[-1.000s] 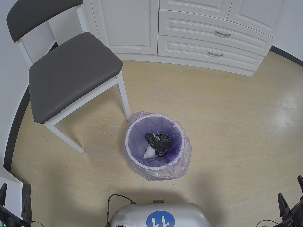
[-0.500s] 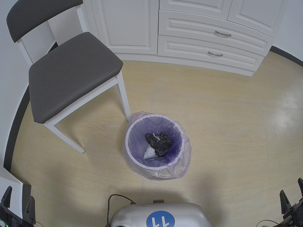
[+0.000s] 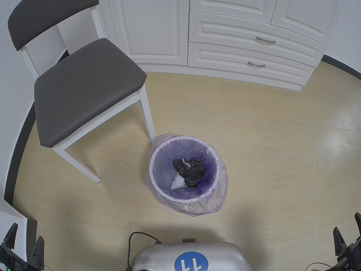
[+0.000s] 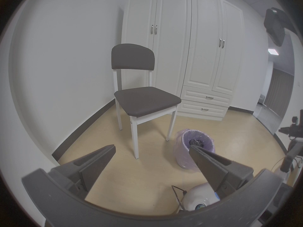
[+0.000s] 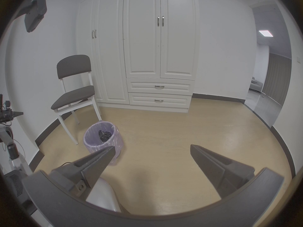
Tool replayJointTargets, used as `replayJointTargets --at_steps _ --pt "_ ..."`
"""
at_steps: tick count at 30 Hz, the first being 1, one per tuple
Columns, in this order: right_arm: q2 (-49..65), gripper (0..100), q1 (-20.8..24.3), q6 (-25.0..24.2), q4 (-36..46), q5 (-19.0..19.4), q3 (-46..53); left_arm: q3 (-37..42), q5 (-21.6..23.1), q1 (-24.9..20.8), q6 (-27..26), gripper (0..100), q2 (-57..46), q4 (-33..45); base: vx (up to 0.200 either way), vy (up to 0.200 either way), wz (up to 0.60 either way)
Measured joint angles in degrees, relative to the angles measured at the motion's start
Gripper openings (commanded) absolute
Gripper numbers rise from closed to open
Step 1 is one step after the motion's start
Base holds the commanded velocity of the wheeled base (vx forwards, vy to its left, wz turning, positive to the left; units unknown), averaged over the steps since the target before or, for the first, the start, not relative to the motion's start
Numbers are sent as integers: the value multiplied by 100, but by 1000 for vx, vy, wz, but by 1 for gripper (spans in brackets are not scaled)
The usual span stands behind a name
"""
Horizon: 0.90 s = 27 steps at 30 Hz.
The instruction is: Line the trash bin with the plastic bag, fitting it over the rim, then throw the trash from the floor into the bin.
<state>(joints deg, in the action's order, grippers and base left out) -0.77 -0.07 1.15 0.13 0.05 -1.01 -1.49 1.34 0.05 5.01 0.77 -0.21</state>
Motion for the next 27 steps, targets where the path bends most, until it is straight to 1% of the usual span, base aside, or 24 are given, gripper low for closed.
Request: replayJointTargets --at_steps 3,5,7,9,11,14,18,27 --pt "-2 100 0 -15 0 0 0 12 -61 0 -280 100 0 -20 0 0 0" --pt "-2 100 0 -30 0 2 0 20 -271 0 -439 100 2 -22 0 0 0" --pt "-2 100 0 -39 2 0 0 23 -525 0 -446 100 2 -20 0 0 0" --pt "-2 100 0 -44 2 0 0 23 -656 5 -384 100 2 -1 0 0 0" --pt "-5 100 0 -46 2 -5 0 20 -594 5 -312 100 2 16 0 0 0" --pt "-5 100 0 -46 2 -5 0 20 -355 5 -294 100 5 23 0 0 0" --pt "-7 100 0 -46 2 -7 0 39 -256 -2 -479 100 7 34 0 0 0" --pt "-7 100 12 -96 -2 -5 0 50 -194 -18 -433 100 16 16 0 0 0"
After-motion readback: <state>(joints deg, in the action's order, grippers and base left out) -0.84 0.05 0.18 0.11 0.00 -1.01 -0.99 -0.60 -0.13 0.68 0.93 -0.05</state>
